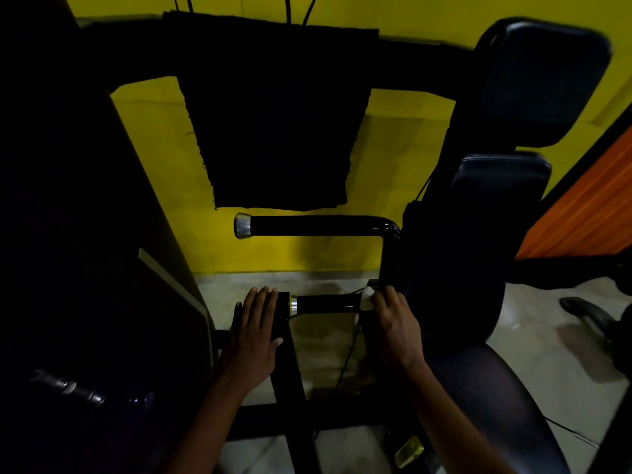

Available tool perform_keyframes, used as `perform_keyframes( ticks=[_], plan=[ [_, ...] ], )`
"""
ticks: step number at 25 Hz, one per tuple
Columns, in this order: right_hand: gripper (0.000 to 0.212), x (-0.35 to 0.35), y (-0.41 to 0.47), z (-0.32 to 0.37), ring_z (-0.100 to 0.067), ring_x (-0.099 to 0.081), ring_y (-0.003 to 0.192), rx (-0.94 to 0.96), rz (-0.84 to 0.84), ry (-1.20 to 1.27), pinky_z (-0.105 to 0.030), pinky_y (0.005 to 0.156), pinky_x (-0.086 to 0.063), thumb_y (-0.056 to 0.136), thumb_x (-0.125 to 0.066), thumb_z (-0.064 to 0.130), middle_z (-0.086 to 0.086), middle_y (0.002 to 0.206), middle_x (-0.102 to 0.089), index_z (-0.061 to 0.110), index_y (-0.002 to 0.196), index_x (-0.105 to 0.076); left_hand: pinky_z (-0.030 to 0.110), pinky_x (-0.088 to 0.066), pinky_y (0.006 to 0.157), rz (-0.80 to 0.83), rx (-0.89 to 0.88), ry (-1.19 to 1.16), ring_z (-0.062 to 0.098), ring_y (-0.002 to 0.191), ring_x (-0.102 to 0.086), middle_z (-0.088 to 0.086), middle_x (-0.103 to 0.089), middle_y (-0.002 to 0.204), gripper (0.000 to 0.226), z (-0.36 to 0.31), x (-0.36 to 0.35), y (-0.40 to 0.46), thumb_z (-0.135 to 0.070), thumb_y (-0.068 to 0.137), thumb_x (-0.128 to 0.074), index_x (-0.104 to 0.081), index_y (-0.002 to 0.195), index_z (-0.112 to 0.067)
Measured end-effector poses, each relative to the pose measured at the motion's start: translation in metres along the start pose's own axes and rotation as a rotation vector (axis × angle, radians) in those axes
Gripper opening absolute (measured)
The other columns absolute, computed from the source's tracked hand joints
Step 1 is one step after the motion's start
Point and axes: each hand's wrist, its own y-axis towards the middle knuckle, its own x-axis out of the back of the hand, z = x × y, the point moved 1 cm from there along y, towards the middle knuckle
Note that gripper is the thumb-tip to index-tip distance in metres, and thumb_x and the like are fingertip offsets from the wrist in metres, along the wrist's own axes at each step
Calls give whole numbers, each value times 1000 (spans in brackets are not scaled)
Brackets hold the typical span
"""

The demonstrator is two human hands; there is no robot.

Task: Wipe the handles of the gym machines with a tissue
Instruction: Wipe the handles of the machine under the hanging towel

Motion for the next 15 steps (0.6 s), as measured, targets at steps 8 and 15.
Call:
perform_keyframes(
  ticks=[8, 15],
  plan=[
    [23, -29, -14, 29, -29, -58, 60, -191, 44, 340, -25, 47, -35, 73, -66, -1, -11, 91, -55, 5, 94, -57, 50, -23, 114, -22, -3, -13, 28, 145, -14, 9, -23, 156, 97, -1, -1, 1, -29, 76, -75, -16, 152, -12],
    [53, -35, 6, 123, -34, -62, 69, 23, 197, 361, -26, 50, -38, 65, -76, 11, -18, 104, -56, -1, 112, -55, 47, -18, 117, 4, -17, 25, 27, 146, -10, 9, -21, 157, 85, 3, -5, 3, -33, 79, -60, -19, 151, -10]
  ],
)
